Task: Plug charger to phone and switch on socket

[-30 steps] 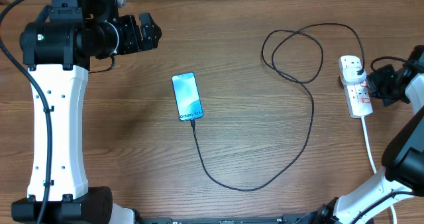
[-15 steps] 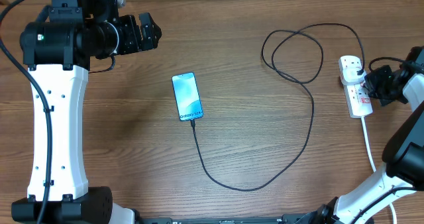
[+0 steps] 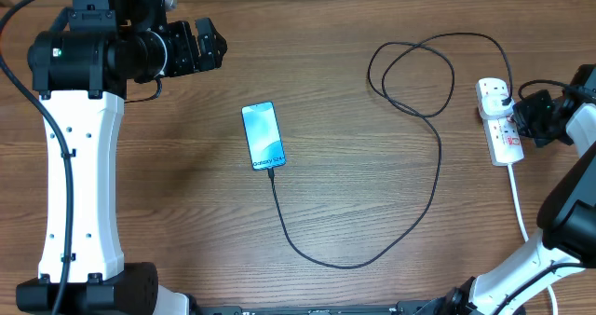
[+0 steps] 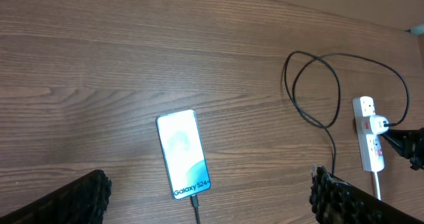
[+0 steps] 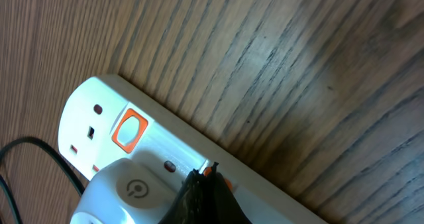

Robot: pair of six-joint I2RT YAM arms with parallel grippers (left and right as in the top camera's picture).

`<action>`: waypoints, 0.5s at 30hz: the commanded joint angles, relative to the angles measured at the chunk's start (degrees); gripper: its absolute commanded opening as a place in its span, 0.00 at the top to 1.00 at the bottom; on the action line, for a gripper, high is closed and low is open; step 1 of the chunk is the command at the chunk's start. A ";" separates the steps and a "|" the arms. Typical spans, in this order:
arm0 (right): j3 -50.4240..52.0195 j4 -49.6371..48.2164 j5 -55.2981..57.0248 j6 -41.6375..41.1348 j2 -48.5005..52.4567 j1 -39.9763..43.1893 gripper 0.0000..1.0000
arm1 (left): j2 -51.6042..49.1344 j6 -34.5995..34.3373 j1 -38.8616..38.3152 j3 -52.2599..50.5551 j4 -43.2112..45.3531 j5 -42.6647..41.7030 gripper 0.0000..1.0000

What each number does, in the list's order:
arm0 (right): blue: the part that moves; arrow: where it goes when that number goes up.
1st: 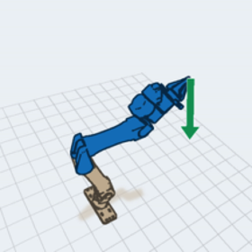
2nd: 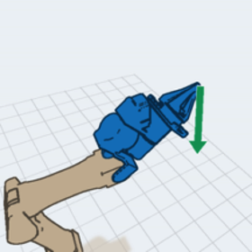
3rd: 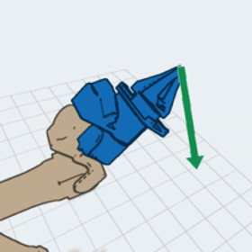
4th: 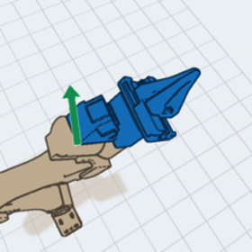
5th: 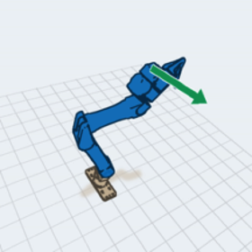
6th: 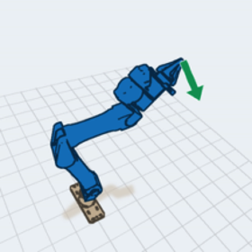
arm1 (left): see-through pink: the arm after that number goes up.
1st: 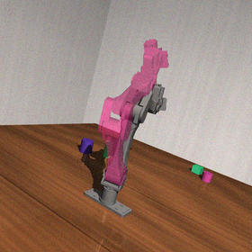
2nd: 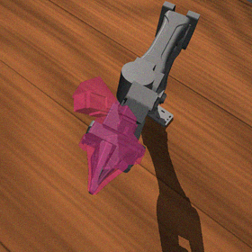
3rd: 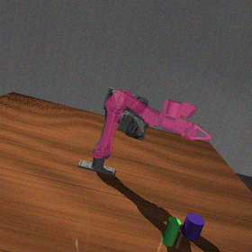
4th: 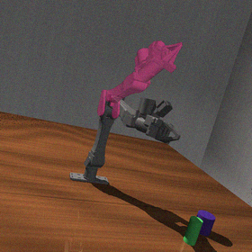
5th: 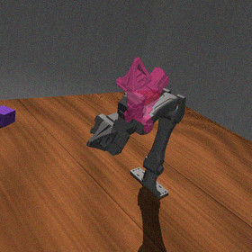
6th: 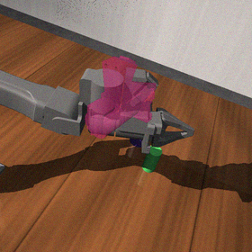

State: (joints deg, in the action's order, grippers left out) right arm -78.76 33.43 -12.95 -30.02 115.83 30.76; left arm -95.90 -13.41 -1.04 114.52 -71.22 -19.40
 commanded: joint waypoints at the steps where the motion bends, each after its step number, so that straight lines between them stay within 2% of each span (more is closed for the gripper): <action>1: -1.44 -0.59 -0.20 -0.15 0.94 -1.16 0.96 | -0.35 0.09 -0.15 0.00 -0.15 0.55 0.00; 15: -1.44 1.60 -0.96 -0.15 3.23 -2.60 0.96 | -0.35 0.09 -0.15 0.00 -0.13 0.55 0.00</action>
State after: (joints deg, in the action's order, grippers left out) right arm -79.68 34.11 -11.86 -30.00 116.92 29.85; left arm -95.90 -13.41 -1.04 114.52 -71.22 -19.40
